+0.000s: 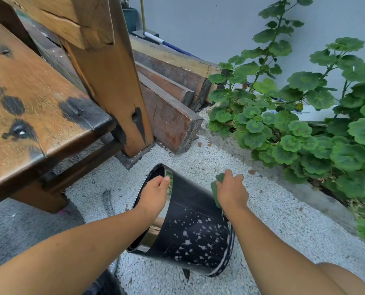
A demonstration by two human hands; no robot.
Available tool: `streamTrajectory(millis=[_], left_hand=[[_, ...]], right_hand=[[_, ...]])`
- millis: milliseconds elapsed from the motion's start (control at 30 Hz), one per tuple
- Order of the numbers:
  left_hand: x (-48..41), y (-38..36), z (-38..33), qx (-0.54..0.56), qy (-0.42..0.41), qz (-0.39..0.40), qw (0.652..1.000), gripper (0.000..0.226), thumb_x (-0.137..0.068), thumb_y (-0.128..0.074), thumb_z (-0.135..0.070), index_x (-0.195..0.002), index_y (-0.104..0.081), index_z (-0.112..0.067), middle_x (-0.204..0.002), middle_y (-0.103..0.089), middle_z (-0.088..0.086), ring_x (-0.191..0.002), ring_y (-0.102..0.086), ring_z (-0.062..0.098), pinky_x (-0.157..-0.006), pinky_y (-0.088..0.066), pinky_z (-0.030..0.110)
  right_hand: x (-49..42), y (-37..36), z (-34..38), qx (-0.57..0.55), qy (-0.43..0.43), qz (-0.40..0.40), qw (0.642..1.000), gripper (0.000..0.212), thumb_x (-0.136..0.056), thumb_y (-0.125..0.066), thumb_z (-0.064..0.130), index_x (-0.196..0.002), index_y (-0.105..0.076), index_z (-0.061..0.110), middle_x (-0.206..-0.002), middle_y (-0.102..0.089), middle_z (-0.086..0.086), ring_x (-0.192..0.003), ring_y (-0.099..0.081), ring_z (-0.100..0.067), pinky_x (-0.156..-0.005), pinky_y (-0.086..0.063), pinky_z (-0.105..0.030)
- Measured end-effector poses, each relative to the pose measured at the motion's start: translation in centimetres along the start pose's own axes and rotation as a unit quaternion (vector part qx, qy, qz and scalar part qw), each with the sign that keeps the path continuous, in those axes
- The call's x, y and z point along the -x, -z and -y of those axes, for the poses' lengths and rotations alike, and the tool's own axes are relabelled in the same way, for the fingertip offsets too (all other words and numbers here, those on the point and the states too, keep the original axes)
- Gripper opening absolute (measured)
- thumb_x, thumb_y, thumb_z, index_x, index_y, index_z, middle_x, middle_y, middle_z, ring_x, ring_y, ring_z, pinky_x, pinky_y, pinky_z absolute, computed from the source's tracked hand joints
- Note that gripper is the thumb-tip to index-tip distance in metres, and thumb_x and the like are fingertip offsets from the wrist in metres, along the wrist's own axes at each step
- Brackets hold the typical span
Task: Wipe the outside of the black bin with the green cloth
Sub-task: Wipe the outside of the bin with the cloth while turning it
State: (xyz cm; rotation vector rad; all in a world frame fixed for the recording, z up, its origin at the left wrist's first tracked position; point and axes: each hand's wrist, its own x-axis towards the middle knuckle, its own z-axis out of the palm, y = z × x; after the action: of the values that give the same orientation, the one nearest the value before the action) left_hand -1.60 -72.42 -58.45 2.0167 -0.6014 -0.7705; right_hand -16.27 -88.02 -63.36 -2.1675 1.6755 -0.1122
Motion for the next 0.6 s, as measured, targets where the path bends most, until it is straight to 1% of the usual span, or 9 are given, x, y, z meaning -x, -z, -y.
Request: streamTrajectory(millis=[67,100,167,233,300,367,467,533,600], left_hand=[[0.0,0.0,-0.2,0.013,0.012,-0.004,1.0,0.04,-0.103,-0.04,-0.031,-0.068,-0.026,-0.018,-0.064,-0.024,-0.004,-0.058,-0.024,0.012,-0.057,-0.022,0.03],[-0.1,-0.1,-0.3,0.018,0.016,-0.004,1.0,0.04,-0.103,-0.04,-0.03,-0.068,-0.026,-0.018,-0.064,-0.023,-0.004,-0.058,-0.023,0.012,-0.056,-0.022,0.03],[-0.3,-0.4,-0.6,0.017,0.018,0.0,1.0,0.04,-0.103,-0.038,-0.027,-0.067,-0.026,-0.018,-0.065,-0.025,-0.003,-0.058,-0.025,0.013,-0.056,-0.022,0.031],[-0.7,-0.9,-1.0,0.011,0.017,-0.001,1.0,0.039,-0.104,-0.037,-0.025,-0.066,-0.031,-0.017,-0.065,-0.031,-0.001,-0.061,-0.031,0.015,-0.059,-0.026,0.033],[-1.1,-1.1,-1.2,0.019,0.025,-0.006,0.999,0.037,-0.103,-0.038,-0.023,-0.067,-0.04,-0.014,-0.067,-0.042,0.003,-0.064,-0.04,0.019,-0.063,-0.032,0.034],[-1.8,-1.1,-1.1,0.027,0.037,-0.015,0.999,0.038,-0.103,-0.038,-0.022,-0.068,-0.046,-0.012,-0.067,-0.049,0.005,-0.064,-0.046,0.02,-0.06,-0.035,0.033],[-2.6,-0.8,-0.6,0.045,0.047,-0.026,0.998,0.041,-0.104,-0.039,-0.024,-0.065,-0.042,-0.013,-0.062,-0.044,0.003,-0.058,-0.042,0.019,-0.057,-0.033,0.032],[-3.0,-0.4,-0.5,0.013,0.04,-0.032,0.999,0.041,-0.103,-0.04,-0.026,-0.064,-0.037,-0.014,-0.062,-0.038,0.003,-0.059,-0.037,0.018,-0.058,-0.03,0.032],[-3.5,0.2,-0.3,-0.041,0.044,-0.037,0.998,0.038,-0.104,-0.039,-0.031,-0.072,-0.043,-0.01,-0.068,-0.041,0.003,-0.064,-0.04,0.019,-0.06,-0.031,0.034]], right_hand=[[1.5,1.0,1.7,-0.064,0.008,-0.028,0.998,0.025,-0.101,-0.051,0.036,-0.119,-0.049,0.019,-0.114,-0.046,-0.009,-0.078,-0.062,-0.028,-0.075,-0.057,-0.045],[2.5,1.3,2.6,-0.096,0.014,-0.039,0.995,0.023,-0.102,-0.05,0.037,-0.118,-0.048,0.02,-0.114,-0.045,-0.006,-0.078,-0.062,-0.025,-0.069,-0.057,-0.041],[4.9,1.5,4.4,-0.148,0.033,-0.049,0.987,0.018,-0.102,-0.048,0.038,-0.115,-0.046,0.025,-0.113,-0.044,0.0,-0.075,-0.06,-0.016,-0.051,-0.049,-0.023],[7.3,1.4,6.3,-0.18,0.052,-0.043,0.981,0.015,-0.102,-0.046,0.039,-0.112,-0.043,0.029,-0.112,-0.041,0.004,-0.07,-0.054,-0.008,-0.046,-0.043,-0.015],[9.0,1.0,8.2,-0.179,0.071,-0.028,0.981,0.019,-0.101,-0.046,0.041,-0.114,-0.04,0.029,-0.113,-0.039,0.003,-0.071,-0.053,-0.011,-0.052,-0.049,-0.025],[9.6,0.6,9.2,-0.149,0.079,-0.012,0.986,0.029,-0.099,-0.046,0.047,-0.119,-0.037,0.027,-0.115,-0.038,-0.001,-0.078,-0.055,-0.02,-0.058,-0.046,-0.034],[9.0,-0.2,9.2,-0.118,0.084,-0.003,0.989,0.04,-0.097,-0.05,0.052,-0.124,-0.036,0.026,-0.119,-0.037,-0.004,-0.087,-0.059,-0.025,-0.058,-0.044,-0.034],[8.3,-0.8,8.7,-0.108,0.094,-0.011,0.99,0.042,-0.095,-0.053,0.053,-0.122,-0.036,0.026,-0.119,-0.038,-0.003,-0.089,-0.06,-0.026,-0.058,-0.044,-0.034],[7.5,-1.7,7.6,-0.099,0.087,-0.012,0.991,0.043,-0.095,-0.054,0.052,-0.124,-0.035,0.026,-0.119,-0.038,-0.004,-0.088,-0.059,-0.026,-0.057,-0.043,-0.033]])
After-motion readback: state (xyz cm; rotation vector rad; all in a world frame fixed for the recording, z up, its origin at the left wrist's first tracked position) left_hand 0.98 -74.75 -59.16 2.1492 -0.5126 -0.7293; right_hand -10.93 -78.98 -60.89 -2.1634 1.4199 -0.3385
